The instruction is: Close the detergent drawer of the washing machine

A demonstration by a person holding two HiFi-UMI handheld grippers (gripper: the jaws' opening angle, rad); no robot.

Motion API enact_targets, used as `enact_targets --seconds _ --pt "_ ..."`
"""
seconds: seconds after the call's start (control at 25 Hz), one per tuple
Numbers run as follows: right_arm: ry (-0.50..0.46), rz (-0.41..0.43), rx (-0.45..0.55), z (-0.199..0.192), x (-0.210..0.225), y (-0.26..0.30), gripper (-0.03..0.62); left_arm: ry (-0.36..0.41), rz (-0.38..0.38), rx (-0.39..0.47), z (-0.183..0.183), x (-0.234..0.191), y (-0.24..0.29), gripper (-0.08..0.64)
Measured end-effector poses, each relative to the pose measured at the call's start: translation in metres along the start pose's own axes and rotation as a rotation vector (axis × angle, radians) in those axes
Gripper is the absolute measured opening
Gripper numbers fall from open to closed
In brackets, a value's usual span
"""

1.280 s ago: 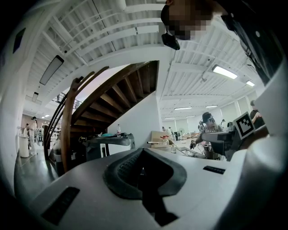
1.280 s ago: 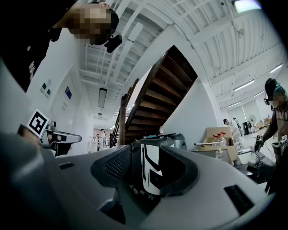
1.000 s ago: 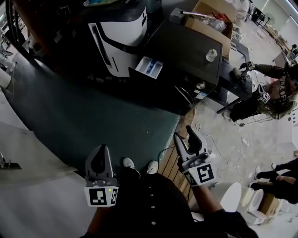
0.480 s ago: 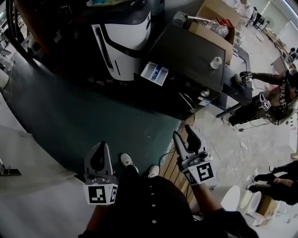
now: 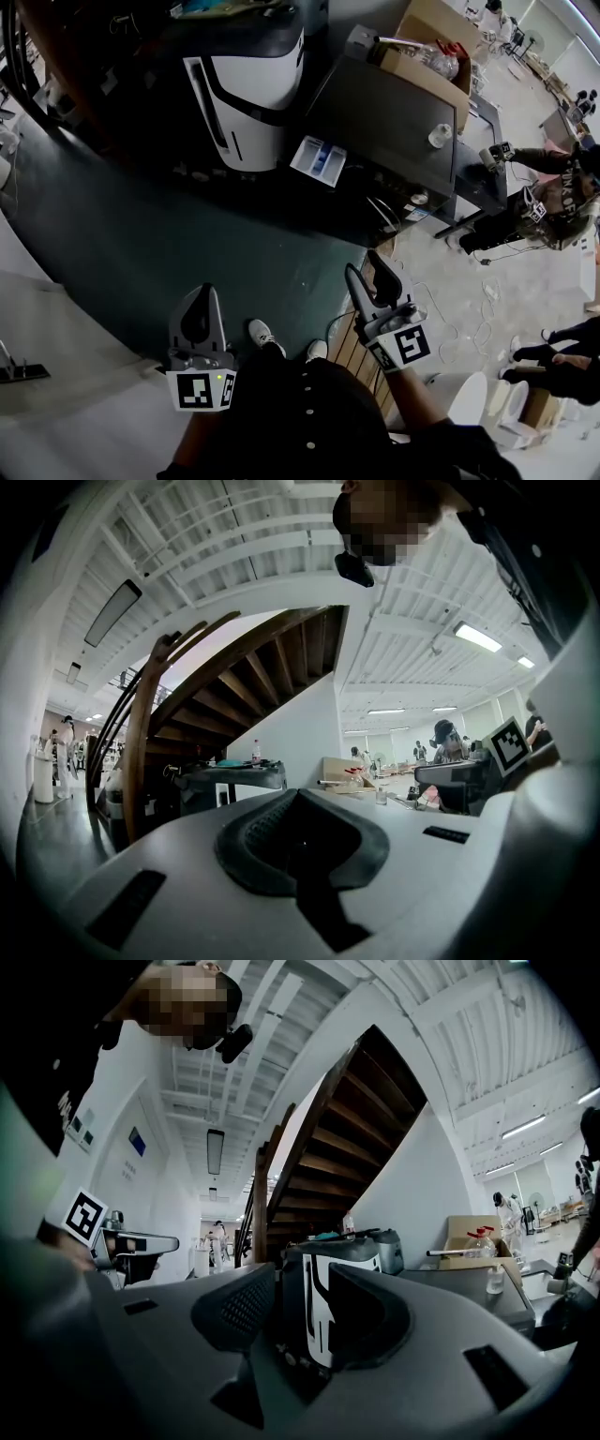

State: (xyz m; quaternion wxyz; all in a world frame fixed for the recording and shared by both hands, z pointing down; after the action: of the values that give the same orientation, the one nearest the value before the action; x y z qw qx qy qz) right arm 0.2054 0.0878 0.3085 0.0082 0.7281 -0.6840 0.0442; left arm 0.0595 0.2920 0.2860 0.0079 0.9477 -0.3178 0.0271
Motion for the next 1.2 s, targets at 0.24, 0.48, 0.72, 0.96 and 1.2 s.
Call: enact_targets --seconds 0.24,0.48,0.72,0.96,1.2 --pt "-0.011 -0.049 -0.009 -0.001 0.003 0.023 0.176 -0.006 -0.035 0.006 -0.002 -0.019 0.025 0.015" --pt "-0.032 -0.091 0.006 0.003 0.001 0.046 0.176 -0.014 -0.059 0.016 -0.002 -0.044 0.042 0.015" --pt "-0.026 -0.114 0.018 0.004 -0.011 0.061 0.176 -0.014 -0.08 0.014 -0.007 -0.072 0.049 0.015" --pt "-0.024 -0.122 -0.014 -0.007 -0.011 0.071 0.176 -0.016 -0.089 -0.007 -0.019 -0.084 0.061 0.015" --pt "-0.012 -0.125 -0.014 -0.012 0.01 0.09 0.176 -0.009 -0.091 -0.014 -0.021 -0.082 0.088 0.015"
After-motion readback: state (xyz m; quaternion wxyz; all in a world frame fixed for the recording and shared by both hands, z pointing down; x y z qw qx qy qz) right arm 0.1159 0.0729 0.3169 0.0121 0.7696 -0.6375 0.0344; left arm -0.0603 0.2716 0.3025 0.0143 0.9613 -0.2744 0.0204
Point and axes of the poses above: the fingertips, and each gripper's own axes: y forward along the fingers, x to its right, z out of its top, the point moved 1 cm from there along -y, backward along the fingers, and after that the axes turned 7 degrees about z, right-handed, at the moved point
